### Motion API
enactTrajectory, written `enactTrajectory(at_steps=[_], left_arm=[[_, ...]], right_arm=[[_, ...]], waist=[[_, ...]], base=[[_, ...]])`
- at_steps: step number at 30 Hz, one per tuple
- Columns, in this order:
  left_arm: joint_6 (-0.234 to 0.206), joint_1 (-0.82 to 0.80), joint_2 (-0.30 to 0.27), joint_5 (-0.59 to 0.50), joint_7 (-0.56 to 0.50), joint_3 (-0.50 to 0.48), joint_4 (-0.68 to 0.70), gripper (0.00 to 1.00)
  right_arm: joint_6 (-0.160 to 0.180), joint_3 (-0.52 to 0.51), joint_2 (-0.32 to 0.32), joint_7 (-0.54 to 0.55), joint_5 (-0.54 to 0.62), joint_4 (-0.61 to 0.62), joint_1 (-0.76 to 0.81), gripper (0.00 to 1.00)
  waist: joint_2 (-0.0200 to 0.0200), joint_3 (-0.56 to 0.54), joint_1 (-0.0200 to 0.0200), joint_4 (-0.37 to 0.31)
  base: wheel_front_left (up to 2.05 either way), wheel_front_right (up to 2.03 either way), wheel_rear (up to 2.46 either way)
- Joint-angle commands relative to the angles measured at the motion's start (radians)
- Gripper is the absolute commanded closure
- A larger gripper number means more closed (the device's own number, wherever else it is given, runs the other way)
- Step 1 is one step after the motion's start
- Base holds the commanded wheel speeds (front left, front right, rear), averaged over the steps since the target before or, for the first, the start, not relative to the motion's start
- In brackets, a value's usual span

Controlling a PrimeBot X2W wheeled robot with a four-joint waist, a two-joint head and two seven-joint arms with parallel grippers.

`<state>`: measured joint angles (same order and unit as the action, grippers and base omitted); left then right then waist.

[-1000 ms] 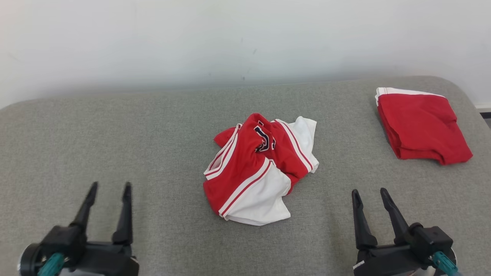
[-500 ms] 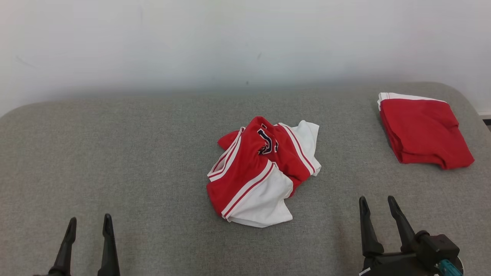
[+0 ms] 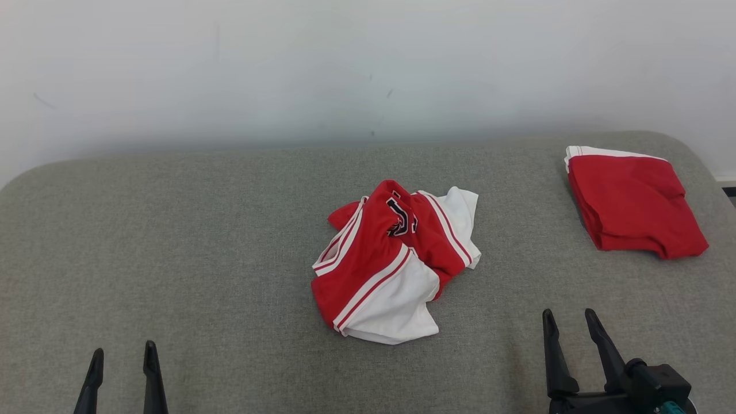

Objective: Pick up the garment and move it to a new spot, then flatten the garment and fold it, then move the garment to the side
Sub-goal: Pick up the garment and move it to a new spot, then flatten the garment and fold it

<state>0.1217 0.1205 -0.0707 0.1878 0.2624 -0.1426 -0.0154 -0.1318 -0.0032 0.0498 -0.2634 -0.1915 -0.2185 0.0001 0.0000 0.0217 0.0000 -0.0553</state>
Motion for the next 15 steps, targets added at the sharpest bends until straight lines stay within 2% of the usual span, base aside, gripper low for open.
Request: enactTrajectory(at_steps=[1, 15], left_arm=[[0.002, 0.006, 0.005, -0.003, 0.002, -0.006, 0.005, 0.00], [0.010, 0.017, 0.019, -0.017, 0.003, 0.010, -0.020, 0.00]], right_arm=[[0.002, -0.003, 0.000, -0.001, -0.001, -0.003, 0.004, 0.00], [0.002, 0.003, 0.000, -0.001, 0.006, -0.010, 0.010, 0.00]], waist=[[0.0000, -0.002, 0.0000, 0.001], [0.0000, -0.009, 0.0000, 0.008]], base=[[0.00, 0.00, 0.00], [0.00, 0.00, 0.00]])
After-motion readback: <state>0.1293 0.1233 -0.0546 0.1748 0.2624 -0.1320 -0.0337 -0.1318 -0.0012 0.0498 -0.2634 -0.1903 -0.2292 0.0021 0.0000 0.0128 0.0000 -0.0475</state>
